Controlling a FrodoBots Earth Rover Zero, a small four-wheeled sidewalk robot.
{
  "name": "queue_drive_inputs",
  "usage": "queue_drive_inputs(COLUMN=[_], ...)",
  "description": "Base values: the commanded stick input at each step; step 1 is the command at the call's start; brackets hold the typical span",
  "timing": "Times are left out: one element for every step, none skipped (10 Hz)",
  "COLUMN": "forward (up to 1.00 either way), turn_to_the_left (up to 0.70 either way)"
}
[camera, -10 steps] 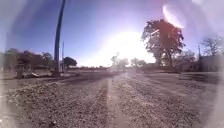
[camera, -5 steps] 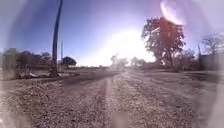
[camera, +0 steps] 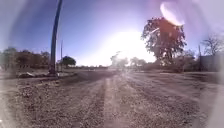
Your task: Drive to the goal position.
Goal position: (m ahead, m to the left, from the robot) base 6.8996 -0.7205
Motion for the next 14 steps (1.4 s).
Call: queue_drive_inputs(forward=[0.50,0.50,0.50,0.50,0.50,0.50,0.50,0.50,0.50,0.50,0.50,0.50,0.50,0.50], turn_to_the_left=[0.00,0.00,0.00,0.00,0.00,0.00,0.00,0.00,0.19,0.10,0.01,0.00,0.00,0.00])
